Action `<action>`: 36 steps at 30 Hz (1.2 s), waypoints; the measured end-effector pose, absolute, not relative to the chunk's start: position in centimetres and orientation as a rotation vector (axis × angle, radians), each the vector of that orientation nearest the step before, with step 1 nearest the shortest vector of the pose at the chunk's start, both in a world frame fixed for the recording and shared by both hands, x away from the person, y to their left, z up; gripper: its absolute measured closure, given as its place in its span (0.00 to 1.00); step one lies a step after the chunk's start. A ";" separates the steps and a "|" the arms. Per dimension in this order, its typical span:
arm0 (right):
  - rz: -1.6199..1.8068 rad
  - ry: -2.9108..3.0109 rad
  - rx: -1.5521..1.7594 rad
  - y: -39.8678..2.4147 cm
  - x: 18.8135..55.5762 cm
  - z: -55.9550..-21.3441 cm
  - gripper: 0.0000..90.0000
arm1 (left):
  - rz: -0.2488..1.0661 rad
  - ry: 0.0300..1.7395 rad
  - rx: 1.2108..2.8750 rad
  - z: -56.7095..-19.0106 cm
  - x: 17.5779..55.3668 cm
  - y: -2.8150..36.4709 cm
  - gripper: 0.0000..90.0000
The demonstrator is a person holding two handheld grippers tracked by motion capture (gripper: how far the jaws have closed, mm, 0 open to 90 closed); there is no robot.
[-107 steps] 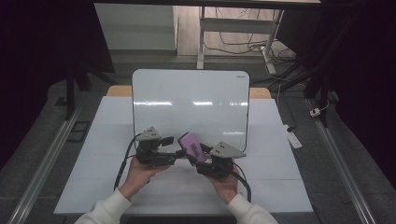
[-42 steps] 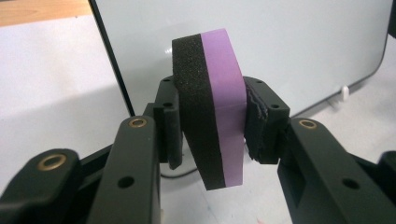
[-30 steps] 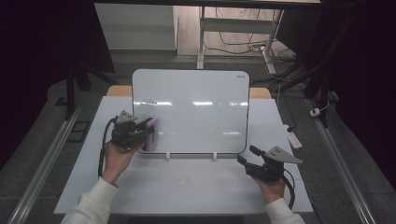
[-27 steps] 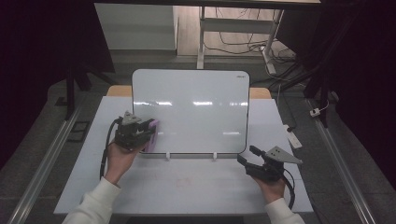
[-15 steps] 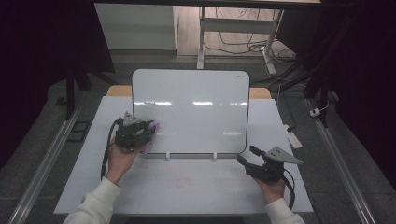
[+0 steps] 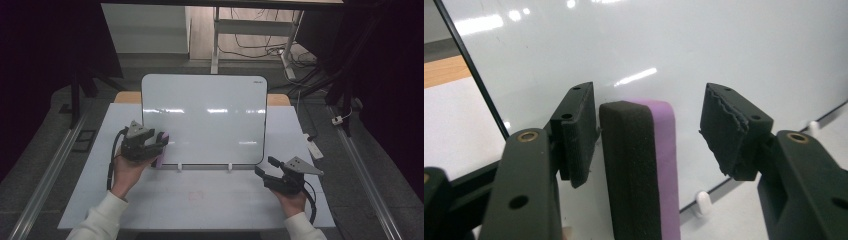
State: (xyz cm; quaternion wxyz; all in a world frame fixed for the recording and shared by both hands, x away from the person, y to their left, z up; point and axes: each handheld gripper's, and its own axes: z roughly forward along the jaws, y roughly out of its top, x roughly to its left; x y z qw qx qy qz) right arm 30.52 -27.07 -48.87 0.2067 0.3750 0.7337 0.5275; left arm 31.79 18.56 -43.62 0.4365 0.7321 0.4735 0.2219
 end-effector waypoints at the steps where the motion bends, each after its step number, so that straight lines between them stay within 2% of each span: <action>1: 1.467 2.046 1.043 -27.1 30.5 -48.9 0.35 | 0.541 1.171 1.822 -43.5 31.6 18.7 0.44; 18: 1.371 2.144 0.941 -28.2 30.3 -49.2 0.37 | 0.304 1.060 1.847 -45.7 27.0 23.3 0.36; 30: 1.237 2.177 0.881 -29.8 30.4 -50.4 0.35 | 0.295 1.105 1.891 -49.8 24.4 25.9 0.29; 36: 1.234 2.177 0.903 -30.4 30.6 -50.7 0.34 | 0.306 1.101 1.916 -50.3 23.9 25.9 0.28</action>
